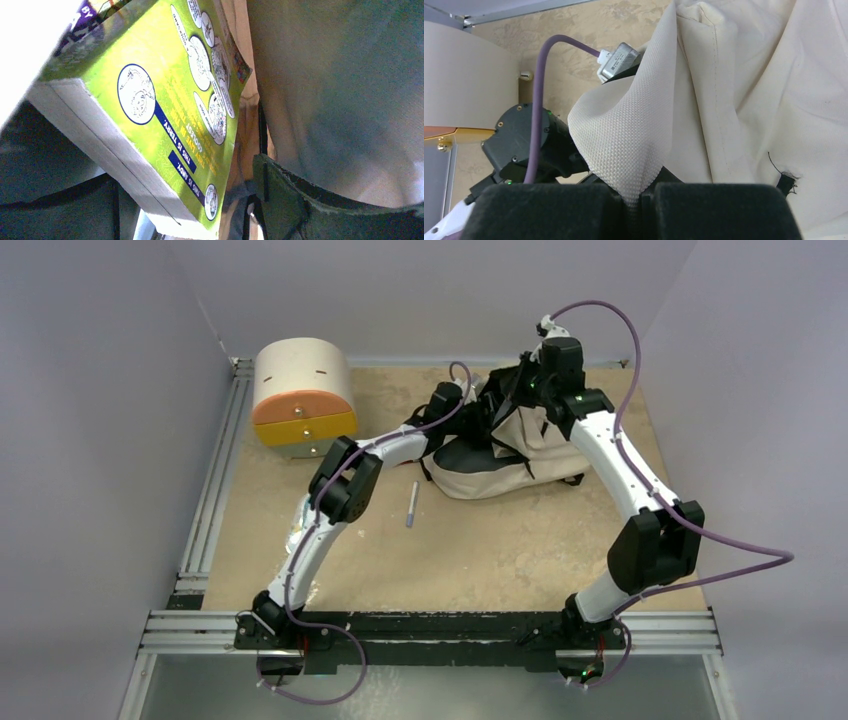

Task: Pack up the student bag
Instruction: Place the book in the student bag.

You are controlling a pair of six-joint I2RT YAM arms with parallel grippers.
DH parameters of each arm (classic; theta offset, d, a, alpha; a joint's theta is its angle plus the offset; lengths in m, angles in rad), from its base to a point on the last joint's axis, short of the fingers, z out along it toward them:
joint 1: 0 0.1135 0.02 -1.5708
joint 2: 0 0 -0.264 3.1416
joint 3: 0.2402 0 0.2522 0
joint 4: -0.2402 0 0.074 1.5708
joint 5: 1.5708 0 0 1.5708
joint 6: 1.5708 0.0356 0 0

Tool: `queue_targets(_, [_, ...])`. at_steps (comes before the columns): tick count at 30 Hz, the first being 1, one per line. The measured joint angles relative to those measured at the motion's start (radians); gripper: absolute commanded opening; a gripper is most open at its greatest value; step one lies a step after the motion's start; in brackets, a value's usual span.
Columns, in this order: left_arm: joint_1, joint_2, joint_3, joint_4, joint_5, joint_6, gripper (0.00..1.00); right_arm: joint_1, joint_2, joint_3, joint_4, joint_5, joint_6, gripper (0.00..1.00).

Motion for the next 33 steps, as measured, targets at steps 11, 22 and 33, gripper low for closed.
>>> queue_targets(11, [0.013, -0.19, -0.19, -0.104, -0.054, 0.126, 0.77, 0.0, -0.011, -0.021, 0.019, 0.031, 0.0, 0.0])
queue_targets(22, [0.019, -0.238, -0.205, -0.169, -0.072, 0.179, 0.72, 0.0, -0.018, -0.038, 0.04, 0.046, 0.0, 0.0])
queue_targets(33, [0.019, -0.203, -0.134, -0.214, -0.058, 0.201, 0.35, 0.0, -0.018, -0.04, 0.048, 0.045, 0.0, 0.0])
